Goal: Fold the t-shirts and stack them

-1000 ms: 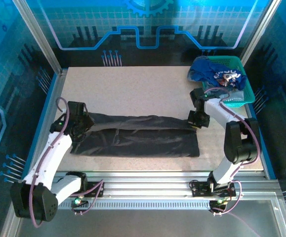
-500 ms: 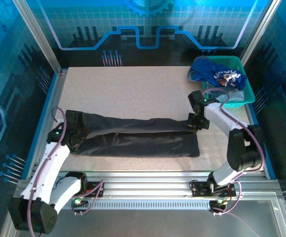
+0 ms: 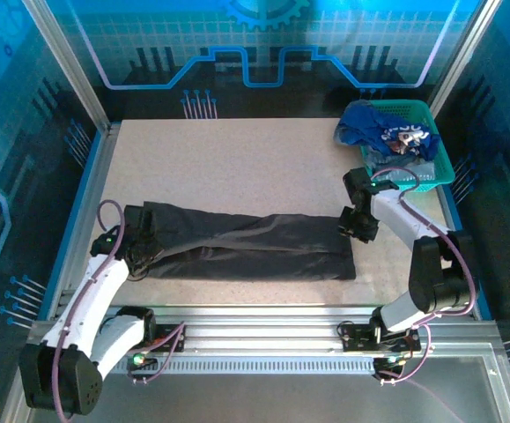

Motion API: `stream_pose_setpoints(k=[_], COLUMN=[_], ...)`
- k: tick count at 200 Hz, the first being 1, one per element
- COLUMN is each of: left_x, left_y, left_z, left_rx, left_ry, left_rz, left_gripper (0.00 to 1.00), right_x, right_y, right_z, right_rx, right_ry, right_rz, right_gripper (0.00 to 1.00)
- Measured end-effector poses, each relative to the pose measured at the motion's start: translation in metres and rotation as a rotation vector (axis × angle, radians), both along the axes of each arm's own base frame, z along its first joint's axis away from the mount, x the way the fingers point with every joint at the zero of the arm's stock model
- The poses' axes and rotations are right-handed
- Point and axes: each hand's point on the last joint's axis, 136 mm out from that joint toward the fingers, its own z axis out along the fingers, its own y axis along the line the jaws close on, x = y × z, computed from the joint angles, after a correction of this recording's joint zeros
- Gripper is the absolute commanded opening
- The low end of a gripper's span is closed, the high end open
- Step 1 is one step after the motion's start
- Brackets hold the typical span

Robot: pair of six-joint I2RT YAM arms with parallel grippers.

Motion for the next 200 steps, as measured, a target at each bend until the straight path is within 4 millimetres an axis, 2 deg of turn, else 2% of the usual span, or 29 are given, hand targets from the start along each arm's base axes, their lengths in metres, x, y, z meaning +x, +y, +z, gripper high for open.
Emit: stream_pose_setpoints(k=[38, 79, 110, 135, 161, 200], left_x=[0.001, 0.002, 0.004, 0.006, 0.007, 0.007], left_y=[0.0, 0.0, 0.0, -0.001, -0.001, -0.001], left_z=[-0.001, -0.002, -0.003, -0.004, -0.004, -0.004], left_rx=[-0.001, -0.001, -0.002, -0.005, -0.005, -0.005], left_ry=[0.002, 0.003, 0.002, 0.004, 0.001, 0.002], left_rz=[0.002, 0.002, 0.002, 0.001, 0.001, 0.001], left_gripper=[0.0, 0.0, 0.0, 0.0, 0.0, 0.0], right_x=[-0.007, -0.03, -0.03, -0.038, -0.035, -0.027], right_y=[0.011, 0.01, 0.008, 0.008, 0.009, 0.003], right_z=[-0.005, -0.028, -0.036, -0.046, -0.049, -0.04], right_rx=[0.092, 0.177, 0.224, 0.253, 0.273, 0.239], right_ry=[0.032, 0.114, 0.112, 0.132, 0.125, 0.104], right_rz=[-0.081, -0.213, -0.265, -0.302, -0.322, -0.319], right_gripper=[0.4, 0.4, 0.38, 0.25, 0.0, 0.0])
